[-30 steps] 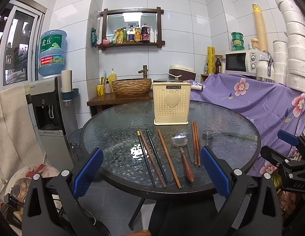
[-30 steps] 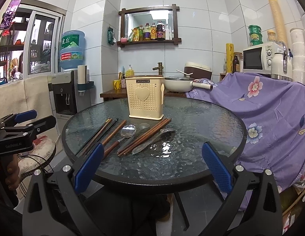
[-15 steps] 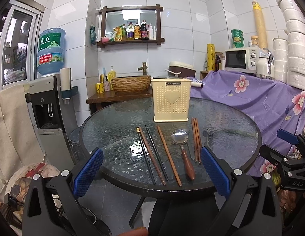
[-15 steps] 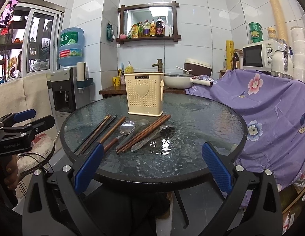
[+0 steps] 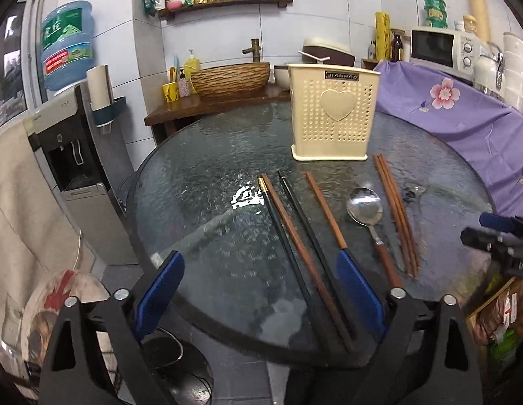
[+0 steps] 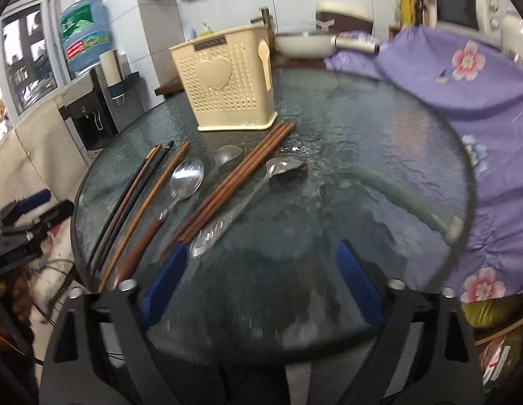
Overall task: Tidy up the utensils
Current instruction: 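Move left tool toward the black gold-tipped chopstick while right tool moves toward the steel spoon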
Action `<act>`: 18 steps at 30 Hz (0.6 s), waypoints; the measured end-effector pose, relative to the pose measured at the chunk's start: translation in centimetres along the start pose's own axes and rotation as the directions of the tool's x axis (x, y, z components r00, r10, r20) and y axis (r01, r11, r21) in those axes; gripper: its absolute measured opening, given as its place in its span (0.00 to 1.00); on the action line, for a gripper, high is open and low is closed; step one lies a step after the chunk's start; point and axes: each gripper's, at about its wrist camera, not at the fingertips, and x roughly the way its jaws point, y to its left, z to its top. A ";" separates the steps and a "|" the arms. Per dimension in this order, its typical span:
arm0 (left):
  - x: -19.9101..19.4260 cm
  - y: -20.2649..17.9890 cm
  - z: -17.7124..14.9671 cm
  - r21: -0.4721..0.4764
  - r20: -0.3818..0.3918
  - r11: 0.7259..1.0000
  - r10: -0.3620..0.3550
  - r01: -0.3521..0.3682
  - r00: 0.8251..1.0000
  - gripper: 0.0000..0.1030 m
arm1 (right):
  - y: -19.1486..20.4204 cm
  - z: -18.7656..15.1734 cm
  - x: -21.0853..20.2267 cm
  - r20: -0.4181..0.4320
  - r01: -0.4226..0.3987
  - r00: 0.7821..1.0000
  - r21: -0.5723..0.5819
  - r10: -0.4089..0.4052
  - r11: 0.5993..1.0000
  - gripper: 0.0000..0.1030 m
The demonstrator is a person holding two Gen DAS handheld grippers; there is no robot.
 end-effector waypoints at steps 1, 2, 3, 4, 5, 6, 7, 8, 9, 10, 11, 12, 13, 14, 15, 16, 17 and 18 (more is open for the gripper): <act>0.6 0.2 0.4 0.006 -0.009 1.000 0.006 -0.006 1.000 0.78 | -0.3 0.8 0.7 -0.016 0.015 1.000 0.009 -0.015 1.000 0.75; 1.4 0.5 0.8 0.005 -0.020 1.000 0.012 -0.012 1.000 0.75 | -0.3 1.4 1.2 -0.022 0.027 0.999 0.008 -0.027 1.000 0.74; 2.0 0.9 1.1 -0.004 -0.035 1.000 0.009 -0.009 0.999 0.74 | -0.3 2.1 1.8 -0.022 0.038 0.999 0.000 -0.038 0.999 0.73; 2.6 1.2 1.4 -0.017 -0.056 1.000 -0.001 0.000 0.998 0.70 | -0.2 2.5 2.0 -0.024 0.044 0.999 -0.003 -0.044 0.999 0.73; 3.2 1.6 1.7 -0.039 -0.081 0.999 -0.026 0.023 0.996 0.68 | -0.1 3.1 2.4 -0.029 0.053 0.998 -0.014 -0.053 0.999 0.73; 3.8 1.9 2.0 -0.055 -0.099 0.997 -0.055 0.050 0.994 0.67 | 0.1 3.5 2.7 -0.034 0.057 0.998 -0.026 -0.058 0.998 0.73; 4.3 2.1 2.3 -0.067 -0.112 0.995 -0.076 0.069 0.991 0.66 | 0.3 4.0 3.1 -0.039 0.067 0.997 -0.040 -0.068 0.997 0.73; 4.9 2.2 2.6 -0.073 -0.123 0.995 -0.082 0.073 0.989 0.64 | 0.5 4.4 3.6 -0.048 0.078 0.996 -0.047 -0.080 0.996 0.73; 5.2 2.1 2.7 -0.067 -0.128 0.995 -0.078 0.070 0.989 0.62 | 0.7 4.7 4.0 -0.057 0.085 0.995 -0.052 -0.088 0.995 0.73; 5.6 2.0 2.9 -0.056 -0.132 0.996 -0.073 0.067 0.988 0.61 | 0.9 5.0 4.5 -0.065 0.089 0.994 -0.060 -0.093 0.994 0.72; 6.0 1.8 3.0 -0.045 -0.138 0.997 -0.073 0.068 0.988 0.59 | 1.1 5.3 5.0 -0.073 0.095 0.992 -0.068 -0.100 0.993 0.71; 6.3 1.7 3.0 -0.042 -0.145 0.996 -0.080 0.075 0.986 0.58 | 1.1 5.6 5.4 -0.079 0.098 0.992 -0.067 -0.103 0.993 0.70; 6.5 1.7 3.0 -0.042 -0.152 0.995 -0.091 0.085 0.984 0.57 | 1.1 5.6 5.6 -0.083 0.096 0.991 -0.065 -0.102 0.993 0.70; 6.7 1.7 3.0 -0.042 -0.157 0.995 -0.097 0.091 0.983 0.57 | 1.1 5.6 6.0 -0.091 0.095 0.991 -0.061 -0.101 0.994 0.70; 6.9 1.7 3.0 -0.038 -0.163 0.995 -0.099 0.094 0.982 0.57 | 1.0 5.6 6.3 -0.096 0.098 0.990 -0.060 -0.104 0.993 0.69; 7.1 1.7 2.9 -0.035 -0.165 0.995 -0.098 0.094 0.981 0.56 | 0.9 5.5 6.6 -0.101 0.103 0.989 -0.058 -0.108 0.993 0.66; 7.2 1.7 2.9 -0.035 -0.169 0.995 -0.099 0.094 0.981 0.55 | 0.8 5.5 6.8 -0.107 0.105 0.988 -0.055 -0.111 0.993 0.65; 7.5 1.7 3.0 -0.038 -0.173 0.995 -0.102 0.097 0.980 0.55 | 0.7 5.5 7.2 -0.114 0.106 0.987 -0.050 -0.111 0.993 0.64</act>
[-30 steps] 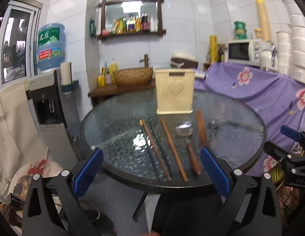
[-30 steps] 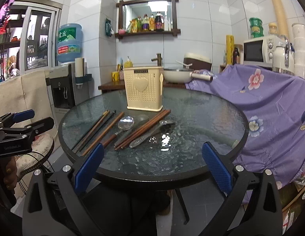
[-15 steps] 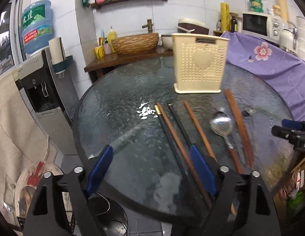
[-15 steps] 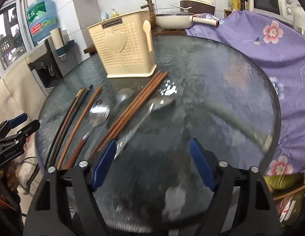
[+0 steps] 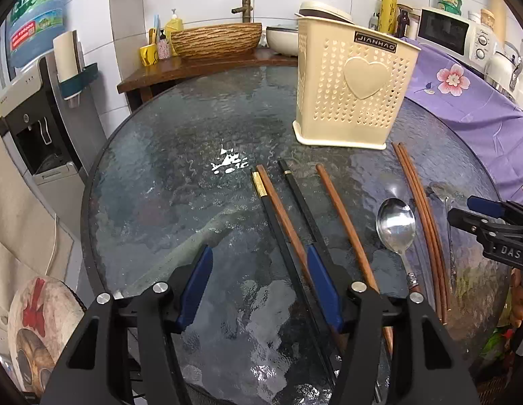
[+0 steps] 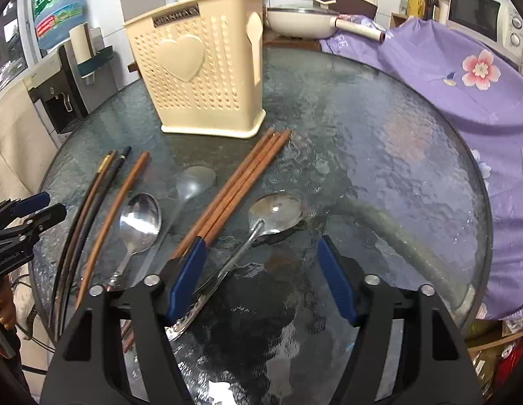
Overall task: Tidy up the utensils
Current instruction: 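Move left tool toward the black gold-tipped chopstick while right tool moves toward the steel spoon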
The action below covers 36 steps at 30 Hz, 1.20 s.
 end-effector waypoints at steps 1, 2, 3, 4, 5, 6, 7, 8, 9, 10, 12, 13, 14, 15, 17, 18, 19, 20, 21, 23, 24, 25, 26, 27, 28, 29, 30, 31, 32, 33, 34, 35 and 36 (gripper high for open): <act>0.1 0.1 0.0 -0.002 -0.004 1.000 -0.002 0.002 1.000 0.54 | 0.0 0.1 0.3 -0.004 0.003 1.000 0.002 -0.003 1.000 0.63; 0.3 0.1 0.0 0.001 -0.009 1.000 0.001 -0.001 1.000 0.54 | 0.0 0.1 0.6 -0.009 0.009 1.000 0.000 -0.009 1.000 0.63; 0.5 0.1 0.0 0.003 -0.013 1.000 0.004 -0.004 1.000 0.54 | 0.2 0.1 0.8 -0.013 0.019 1.000 -0.007 -0.019 1.000 0.63; 0.7 0.1 -0.1 0.003 -0.019 1.000 0.004 -0.003 1.000 0.53 | 0.3 0.2 0.9 -0.016 0.026 1.000 -0.010 -0.026 1.000 0.63; 0.8 0.1 -0.1 0.003 -0.023 1.000 0.001 -0.001 1.000 0.52 | 0.3 0.2 1.2 -0.021 0.033 0.999 -0.011 -0.033 0.999 0.62; 0.8 0.0 -0.1 0.006 -0.025 1.000 0.001 0.000 1.000 0.52 | 0.3 0.3 1.5 -0.026 0.031 0.999 -0.008 -0.032 0.999 0.62; 0.9 -0.1 -0.1 0.013 -0.026 1.000 0.005 -0.005 1.000 0.52 | 0.3 0.3 1.7 -0.033 0.031 0.999 -0.005 -0.032 0.999 0.61; 1.0 -0.2 0.0 0.017 -0.026 1.000 0.009 -0.009 1.000 0.52 | 0.2 0.4 1.9 -0.037 0.033 0.999 -0.002 -0.033 0.999 0.60; 1.1 -0.2 0.0 0.020 -0.028 1.000 0.014 -0.013 1.000 0.52 | 0.2 0.4 2.0 -0.032 0.041 0.999 -0.003 -0.041 0.999 0.59; 1.2 -0.2 0.0 0.020 -0.030 1.000 0.015 -0.014 0.999 0.51 | 0.2 0.6 2.0 -0.031 0.049 0.998 -0.006 -0.049 0.999 0.58; 1.4 -0.1 0.1 0.014 -0.038 1.000 0.010 -0.009 0.999 0.51 | 0.2 0.8 2.1 -0.031 0.052 0.998 -0.012 -0.052 0.999 0.57; 1.5 -0.1 0.1 0.012 -0.041 1.000 0.007 -0.006 0.999 0.50 | 0.1 1.0 2.2 -0.033 0.053 0.998 -0.015 -0.053 0.998 0.57; 1.6 -0.1 0.1 0.013 -0.042 1.000 0.009 -0.009 0.999 0.50 | 0.0 1.2 2.3 -0.034 0.051 0.998 -0.016 -0.052 0.999 0.56; 1.6 -0.1 0.2 0.017 -0.042 1.000 0.014 -0.014 0.999 0.50 | 0.0 1.3 2.4 -0.035 0.049 0.998 -0.017 -0.050 0.999 0.56; 1.9 -0.2 0.3 0.021 -0.048 1.000 0.020 -0.019 0.999 0.50 | -0.1 1.6 2.6 -0.037 0.044 0.998 -0.027 -0.045 0.999 0.56; 2.0 -0.3 0.4 0.022 -0.048 1.000 0.022 -0.021 0.999 0.50 | -0.1 1.7 2.6 -0.037 0.042 0.998 -0.033 -0.043 0.999 0.56; 2.1 -0.3 0.4 0.027 -0.051 0.999 0.031 -0.030 0.998 0.49 | -0.1 1.8 2.8 -0.036 0.040 0.999 -0.037 -0.041 0.999 0.56; 2.2 -0.4 0.3 0.029 -0.055 0.999 0.034 -0.033 0.998 0.48 | -0.1 1.9 2.8 -0.037 0.037 0.999 -0.040 -0.038 0.999 0.56; 2.2 -0.4 0.3 0.025 -0.057 0.999 0.031 -0.030 0.998 0.48 | -0.2 2.0 2.9 -0.038 0.033 0.999 -0.042 -0.035 0.999 0.56; 2.2 -0.3 0.2 0.023 -0.061 0.999 0.033 -0.032 0.998 0.47 | -0.1 2.0 3.0 -0.038 0.030 0.999 -0.048 -0.032 0.998 0.56; 2.3 -0.3 0.1 0.028 -0.064 0.999 0.037 -0.035 0.997 0.47 | -0.1 2.0 3.0 -0.038 0.030 0.999 -0.051 -0.032 0.998 0.56; 2.3 -0.4 0.1 0.032 -0.060 0.999 0.039 -0.037 0.997 0.48 | -0.2 2.1 3.0 -0.039 0.028 0.999 -0.052 -0.030 0.998 0.56; 2.4 -0.5 0.3 0.036 -0.062 0.999 0.041 -0.039 0.997 0.47 | -0.2 2.2 3.1 -0.042 0.027 0.999 -0.052 -0.029 0.998 0.56; 2.5 -0.5 0.4 0.038 -0.066 0.998 0.043 -0.040 0.997 0.48 | -0.1 2.3 3.2 -0.045 0.027 0.999 -0.055 -0.029 0.998 0.56; 2.6 -0.6 0.6 0.041 -0.069 0.998 0.043 -0.040 0.997 0.47 | 0.0 2.4 3.3 -0.047 0.027 0.998 -0.056 -0.029 0.998 0.56; 2.9 -0.8 1.0 0.045 -0.073 0.998 0.041 -0.038 0.997 0.47 | 0.0 2.6 3.4 -0.052 0.028 0.998 -0.052 -0.031 0.998 0.56; 3.2 -0.8 1.3 0.046 -0.076 0.998 0.040 -0.037 0.996 0.47 | 0.2 2.7 3.5 -0.057 0.029 0.998 -0.051 -0.032 0.998 0.56; 3.5 -0.9 1.8 0.047 -0.083 0.998 0.040 -0.036 0.996 0.47 | 0.4 2.7 3.5 -0.060 0.028 0.998 -0.052 -0.031 0.998 0.56; 3.7 -1.0 2.0 0.050 -0.087 0.998 0.036 -0.032 0.996 0.45 | 0.6 2.8 3.5 -0.063 0.025 0.998 -0.054 -0.029 0.998 0.55; 4.0 -1.0 2.4 0.053 -0.095 0.998 0.028 -0.023 0.995 0.45 | 0.7 2.9 3.6 -0.067 0.021 0.997 -0.058 -0.025 0.998 0.55; 4.4 -1.0 2.9 0.054 -0.105 0.998 0.019 -0.013 0.994 0.44 | 0.9 3.0 3.7 -0.071 0.018 0.997 -0.061 -0.022 0.998 0.54; 4.6 -0.9 3.1 0.051 -0.113 0.999 0.012 -0.006 0.994 0.43 | 1.0 3.1 3.7 -0.075 0.016 0.997 -0.063 -0.021 0.998 0.54; 4.9 -0.7 3.6 0.046 -0.127 0.999 0.001 0.005 0.992 0.43 | 1.1 3.4 3.8 -0.081 0.012 0.997 -0.064 -0.017 0.998 0.54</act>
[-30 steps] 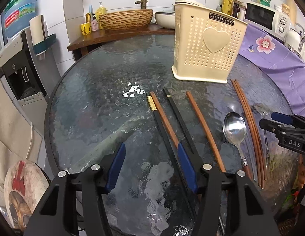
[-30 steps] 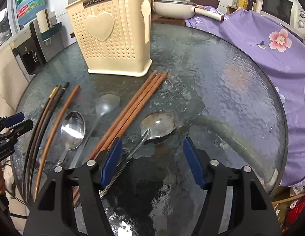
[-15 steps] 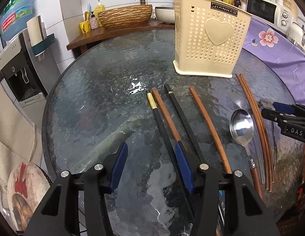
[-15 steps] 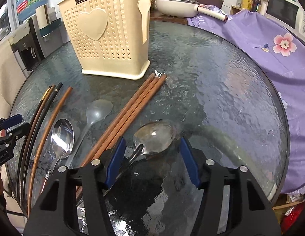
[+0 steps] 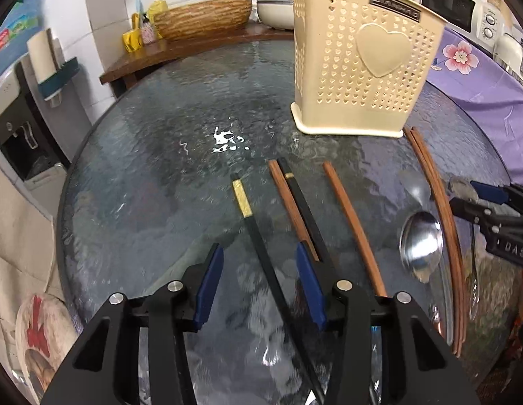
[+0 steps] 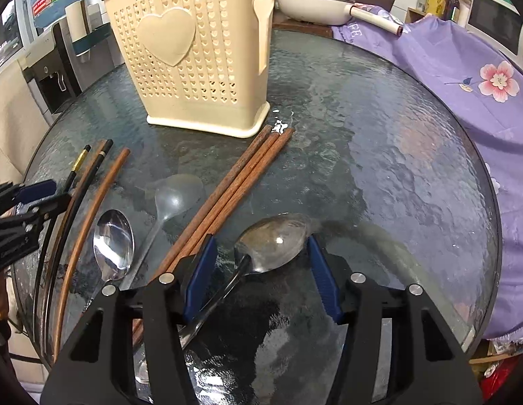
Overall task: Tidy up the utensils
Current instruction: 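Move left tool toward the black gold-tipped chopstick while right tool moves toward the steel spoon, then close left tool on the black chopstick while right tool closes on the steel spoon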
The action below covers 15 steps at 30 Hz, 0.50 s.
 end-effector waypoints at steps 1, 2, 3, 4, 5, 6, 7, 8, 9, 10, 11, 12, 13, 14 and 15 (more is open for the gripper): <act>0.2 0.1 0.4 0.000 -0.008 1.000 -0.002 0.002 1.000 0.41 | 0.1 0.3 0.1 -0.005 -0.002 1.000 -0.001 0.002 1.000 0.53; 0.4 0.2 0.7 0.001 -0.013 1.000 -0.001 0.001 1.000 0.40 | 0.1 0.6 0.3 -0.013 -0.001 1.000 -0.002 0.001 1.000 0.53; 0.5 0.2 0.9 0.002 -0.019 1.000 0.000 0.000 1.000 0.40 | 0.2 0.9 0.4 -0.018 0.001 1.000 -0.004 -0.001 1.000 0.53; 0.7 0.3 1.2 0.004 -0.025 1.000 0.000 0.000 1.000 0.39 | 0.3 1.2 0.6 -0.026 0.000 1.000 -0.009 0.000 1.000 0.53; 0.9 0.3 1.4 0.008 -0.030 1.000 0.000 0.000 1.000 0.39 | 0.3 1.4 0.7 -0.036 -0.002 0.999 -0.017 0.001 1.000 0.53; 1.0 0.4 1.6 0.010 -0.035 1.000 -0.002 0.003 0.999 0.39 | 0.3 1.8 0.8 -0.051 -0.010 0.999 -0.025 0.008 1.000 0.53; 1.1 0.5 1.9 0.008 -0.039 1.000 -0.004 0.005 0.999 0.39 | 0.2 1.9 0.9 -0.062 -0.017 0.998 -0.029 0.015 0.999 0.53; 1.3 0.6 2.1 0.006 -0.044 1.000 -0.005 0.005 0.999 0.39 | 0.2 2.1 1.0 -0.073 -0.018 0.997 -0.041 0.014 0.999 0.53; 1.3 0.6 2.1 0.008 -0.045 1.000 -0.004 0.004 0.999 0.39 | 0.0 2.2 1.0 -0.081 -0.015 0.997 -0.049 0.011 0.999 0.54; 1.4 0.7 2.2 0.013 -0.046 1.000 -0.004 0.004 0.999 0.39 | -0.4 2.2 1.0 -0.088 -0.005 0.996 -0.055 0.000 0.999 0.54; 1.4 0.6 2.2 0.015 -0.045 1.000 -0.004 0.005 0.999 0.39 | -0.7 2.2 0.9 -0.094 0.007 0.996 -0.061 -0.013 0.998 0.55; 1.4 0.6 2.2 0.017 -0.043 1.000 -0.005 0.005 0.999 0.39 | -1.1 2.1 0.8 -0.100 0.028 0.994 -0.062 -0.034 0.998 0.55; 1.3 0.6 2.1 0.018 -0.041 1.000 -0.004 0.005 0.999 0.40 | -1.5 2.0 0.7 -0.100 0.041 0.994 -0.062 -0.047 0.997 0.56; 1.3 0.5 2.0 0.018 -0.039 1.000 -0.003 0.004 0.999 0.40 | -1.8 1.8 0.6 -0.098 0.049 0.994 -0.063 -0.055 0.997 0.57; 1.3 0.5 2.0 0.018 -0.038 1.000 -0.002 0.003 0.999 0.40 | -2.1 1.7 0.6 -0.098 0.055 0.993 -0.062 -0.061 0.997 0.57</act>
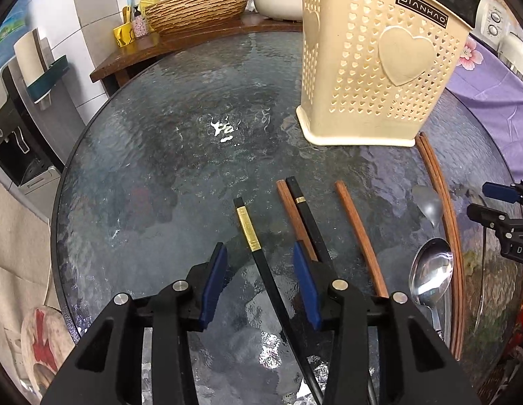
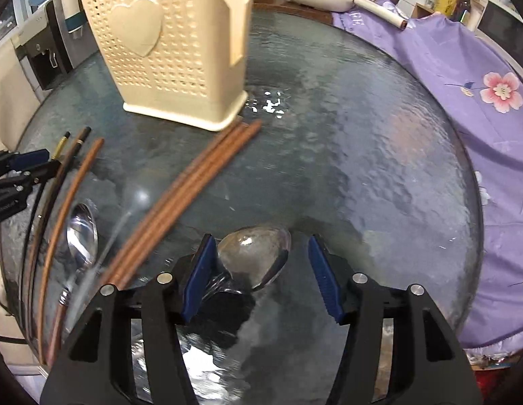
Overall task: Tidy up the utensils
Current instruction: 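Close left tool on the black chopstick while right tool closes on the steel spoon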
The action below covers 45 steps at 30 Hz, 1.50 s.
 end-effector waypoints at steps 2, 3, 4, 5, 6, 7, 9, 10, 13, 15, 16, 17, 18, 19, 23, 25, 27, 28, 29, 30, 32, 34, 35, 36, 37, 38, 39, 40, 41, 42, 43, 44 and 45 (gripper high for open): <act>0.0 -0.1 0.0 0.001 0.000 1.000 0.003 -0.003 1.000 0.40 | -0.3 -0.3 0.0 -0.012 -0.014 1.000 0.020 0.014 1.000 0.57; 0.0 -0.1 0.0 0.002 0.000 1.000 0.005 -0.005 1.000 0.40 | -0.3 -0.4 0.0 -0.019 -0.038 0.999 0.022 0.039 0.999 0.57; 0.0 -0.2 0.0 0.003 -0.001 1.000 0.005 -0.005 1.000 0.40 | -0.2 -0.4 0.1 -0.024 -0.057 0.998 0.023 0.057 0.998 0.57; 0.0 -0.2 0.1 0.004 -0.002 1.000 0.006 -0.006 1.000 0.40 | 0.0 -0.6 0.1 -0.024 -0.056 0.998 0.022 0.057 0.998 0.56; 0.0 -0.2 0.1 0.004 -0.002 1.000 0.007 -0.007 1.000 0.41 | 0.3 -0.5 0.1 -0.019 -0.043 0.999 0.009 0.043 0.999 0.55; 0.0 -0.2 0.1 0.004 -0.002 1.000 0.008 -0.008 1.000 0.41 | 0.7 -0.5 0.1 -0.014 -0.040 0.999 -0.002 0.040 0.999 0.51; 0.0 -0.3 0.1 0.006 -0.002 1.000 0.008 -0.008 1.000 0.41 | 1.0 -0.2 0.3 -0.011 -0.054 0.998 -0.011 0.054 0.998 0.48; 0.0 -0.2 0.1 0.007 -0.003 1.000 0.007 -0.007 1.000 0.41 | 1.3 0.0 0.4 -0.007 -0.065 0.998 -0.026 0.065 0.998 0.47; 0.0 -0.2 0.1 0.010 -0.006 1.000 0.004 -0.004 1.000 0.41 | 2.2 0.6 0.6 0.026 -0.074 0.997 -0.131 0.078 0.989 0.47; 0.0 -0.1 0.2 0.013 -0.007 1.000 0.002 -0.002 1.000 0.41 | 3.2 1.0 0.7 0.067 -0.036 0.996 -0.278 0.057 0.960 0.47; 0.0 -0.2 0.2 0.014 -0.007 1.000 0.002 -0.002 1.000 0.41 | 3.6 1.1 0.8 0.102 0.011 0.994 -0.355 0.027 0.935 0.47; 0.0 -0.2 0.2 0.015 -0.008 1.000 0.003 -0.003 1.000 0.41 | 3.8 1.2 1.0 0.127 0.058 0.992 -0.393 -0.008 0.918 0.47; 0.0 -0.2 0.2 0.016 -0.008 1.000 0.004 -0.003 1.000 0.41 | 3.6 1.4 1.2 0.137 0.094 0.990 -0.399 -0.043 0.912 0.47; 0.0 -0.2 0.2 0.015 -0.008 1.000 0.003 -0.003 1.000 0.41 | 3.2 1.8 1.4 0.128 0.106 0.990 -0.385 -0.060 0.917 0.48; 0.0 -0.2 0.3 0.014 -0.010 1.000 0.002 -0.002 1.000 0.41 | 1.5 2.6 1.6 0.075 0.080 0.995 -0.261 -0.062 0.962 0.75; 0.1 -0.2 0.4 0.015 -0.013 1.000 0.001 -0.001 1.000 0.41 | 1.1 2.4 1.7 0.045 0.053 0.998 -0.206 -0.045 0.977 0.75; 0.1 -0.2 0.6 0.016 -0.021 1.000 0.002 -0.001 1.000 0.41 | 0.4 2.3 1.9 0.000 0.024 1.000 -0.105 -0.024 0.994 0.75; 0.2 -0.2 0.6 0.016 -0.024 1.000 0.002 -0.002 1.000 0.41 | 0.0 2.5 2.2 -0.027 -0.007 1.000 -0.060 0.006 0.998 0.75; 0.2 -0.2 0.7 0.016 -0.027 1.000 0.003 -0.003 1.000 0.41 | -0.3 2.6 2.6 -0.052 -0.041 0.998 -0.022 0.039 0.999 0.73; 0.2 -0.2 0.7 0.017 -0.029 1.000 0.005 -0.004 1.000 0.41 | -0.6 2.9 2.9 -0.072 -0.059 0.996 0.012 0.060 0.998 0.72; 0.3 -0.2 0.9 0.019 -0.033 1.000 0.009 -0.009 0.999 0.41 | -0.6 3.7 3.1 -0.076 -0.045 0.996 0.014 0.046 0.999 0.68; 0.3 -0.2 0.9 0.017 -0.035 1.000 0.013 -0.013 0.999 0.41 | -0.1 4.7 3.4 -0.068 -0.002 0.998 -0.016 0.001 1.000 0.60; 0.3 -0.2 1.1 0.012 -0.038 1.000 0.009 -0.009 0.999 0.39 | 0.2 4.9 3.4 -0.068 0.002 0.998 -0.023 -0.004 1.000 0.56; 0.4 -0.1 1.2 0.004 -0.043 1.000 0.003 -0.003 0.999 0.38 | 0.4 5.0 3.3 -0.073 -0.001 0.997 -0.025 -0.001 1.000 0.54; 0.4 -0.1 1.3 -0.002 -0.047 1.000 -0.002 0.002 0.999 0.37 | 0.5 5.0 3.4 -0.077 -0.006 0.997 -0.019 0.004 1.000 0.51; 0.5 0.0 1.4 -0.003 -0.051 1.000 -0.002 0.002 0.999 0.35 | 0.4 5.1 3.5 -0.083 -0.013 0.996 -0.011 0.012 1.000 0.48; 0.6 0.0 1.5 -0.002 -0.053 1.000 -0.001 0.001 0.999 0.33 | 0.2 5.3 3.6 -0.089 -0.025 0.996 -0.002 0.025 1.000 0.47; 0.6 0.0 1.7 -0.003 -0.056 1.000 0.000 0.000 0.998 0.32 | 0.0 5.7 3.8 -0.093 -0.033 0.995 0.003 0.033 0.999 0.47; 0.7 0.1 1.8 -0.006 -0.059 1.000 0.003 -0.004 0.998 0.28 | -0.3 5.9 4.0 -0.098 -0.039 0.994 0.011 0.040 0.999 0.46; 0.7 0.1 1.9 -0.007 -0.059 1.000 0.005 -0.006 0.998 0.25 | -0.6 6.6 4.4 -0.102 -0.044 0.994 0.014 0.045 0.999 0.44; 0.8 0.2 2.0 -0.008 -0.059 1.000 0.007 -0.008 0.998 0.24 | -0.7 6.9 4.6 -0.105 -0.054 0.993 0.013 0.055 0.998 0.44; 0.9 0.2 2.2 -0.011 -0.059 1.000 0.010 -0.011 0.998 0.21 | -0.7 7.1 4.7 -0.108 -0.057 0.992 0.009 0.058 0.998 0.44; 1.0 0.3 2.3 -0.015 -0.058 1.000 0.013 -0.014 0.998 0.19 | -1.0 7.7 5.1 -0.111 -0.058 0.992 0.006 0.058 0.998 0.44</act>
